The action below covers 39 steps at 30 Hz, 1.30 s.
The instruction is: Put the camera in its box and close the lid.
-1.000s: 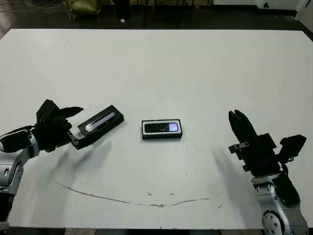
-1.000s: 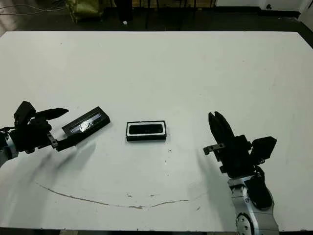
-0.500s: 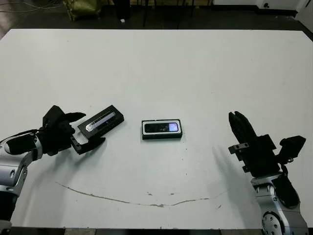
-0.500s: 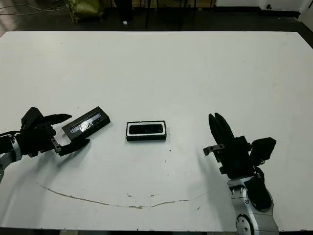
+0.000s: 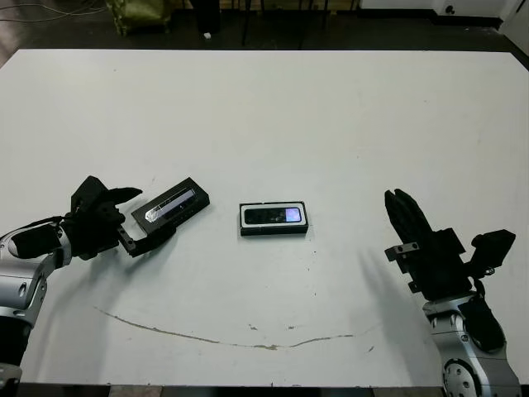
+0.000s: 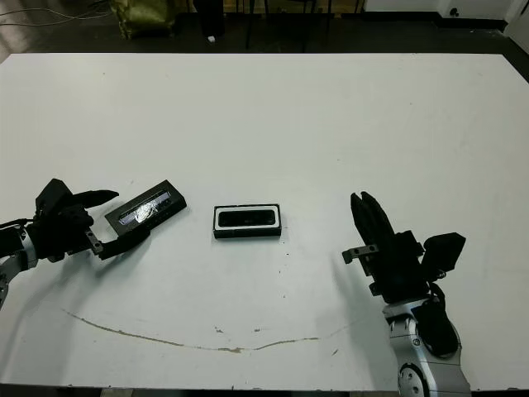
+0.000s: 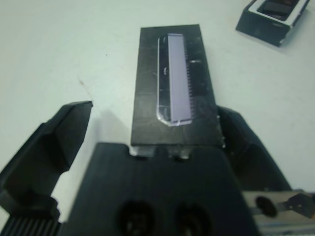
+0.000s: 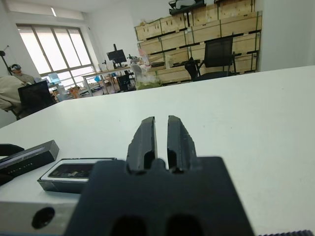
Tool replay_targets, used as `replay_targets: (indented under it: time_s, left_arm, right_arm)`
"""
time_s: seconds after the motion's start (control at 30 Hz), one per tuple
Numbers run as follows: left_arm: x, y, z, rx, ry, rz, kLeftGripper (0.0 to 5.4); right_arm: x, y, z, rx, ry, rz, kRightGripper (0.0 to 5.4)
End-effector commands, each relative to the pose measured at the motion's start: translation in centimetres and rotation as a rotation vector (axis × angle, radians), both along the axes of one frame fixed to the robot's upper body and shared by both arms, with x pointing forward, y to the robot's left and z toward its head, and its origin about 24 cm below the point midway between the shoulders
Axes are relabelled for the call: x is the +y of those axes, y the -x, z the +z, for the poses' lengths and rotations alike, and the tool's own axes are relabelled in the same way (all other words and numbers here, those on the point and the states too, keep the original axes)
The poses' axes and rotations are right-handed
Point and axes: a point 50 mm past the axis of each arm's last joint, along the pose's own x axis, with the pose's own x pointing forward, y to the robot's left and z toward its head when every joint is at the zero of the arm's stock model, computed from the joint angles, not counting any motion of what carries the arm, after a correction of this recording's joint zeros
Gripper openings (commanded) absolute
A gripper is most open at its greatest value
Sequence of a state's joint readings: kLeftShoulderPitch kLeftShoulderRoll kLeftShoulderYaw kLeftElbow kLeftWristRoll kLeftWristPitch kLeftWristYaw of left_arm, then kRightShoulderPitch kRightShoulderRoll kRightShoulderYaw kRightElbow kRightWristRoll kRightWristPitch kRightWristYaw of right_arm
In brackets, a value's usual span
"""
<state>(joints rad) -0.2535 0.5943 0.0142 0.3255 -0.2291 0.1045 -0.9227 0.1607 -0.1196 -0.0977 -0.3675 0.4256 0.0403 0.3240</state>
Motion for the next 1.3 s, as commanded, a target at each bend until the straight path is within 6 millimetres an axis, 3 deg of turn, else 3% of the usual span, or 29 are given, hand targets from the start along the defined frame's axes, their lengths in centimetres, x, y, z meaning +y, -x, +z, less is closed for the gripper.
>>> replay_targets:
  time_s: [0.03,0.23,0.53,0.67,0.97,1.07,1.3]
  left_arm:
    - [0.2,0.4,-1.3,0.072,0.013,0.004,5.39]
    - [-0.3,0.6,-0.2,0.142,-0.037,-0.043,5.17]
    - [-0.7,0.2,0.9,0.155,-0.381,-0.216,3.11]
    - [-1.1,0.4,1.7,0.149,-0.429,-0.242,2.36]
    - [-0.7,0.4,0.5,0.128,-0.314,-0.126,2.27]
    - [-1.1,0.5,1.0,0.085,-0.375,-0.107,2.27]
    - [-1.1,0.3,2.1,-0.025,-0.140,-0.055,2.26]
  right_arm:
    - [-0.2,0.2,-0.5,0.039,0.015,-0.006,0.00]
    - [-0.2,0.1,-0.7,0.050,0.005,0.004,0.00]
    - [0.3,0.4,0.0,0.035,-0.008,0.011,0.00]
    - [0.3,0.5,0.0,0.050,0.014,-0.006,0.00]
    - [0.2,0.4,-0.1,0.046,0.012,-0.008,0.00]
    - [0.3,0.5,0.0,0.050,0.001,-0.003,0.00]
    - [0.3,0.4,-0.2,0.059,0.001,0.005,0.00]
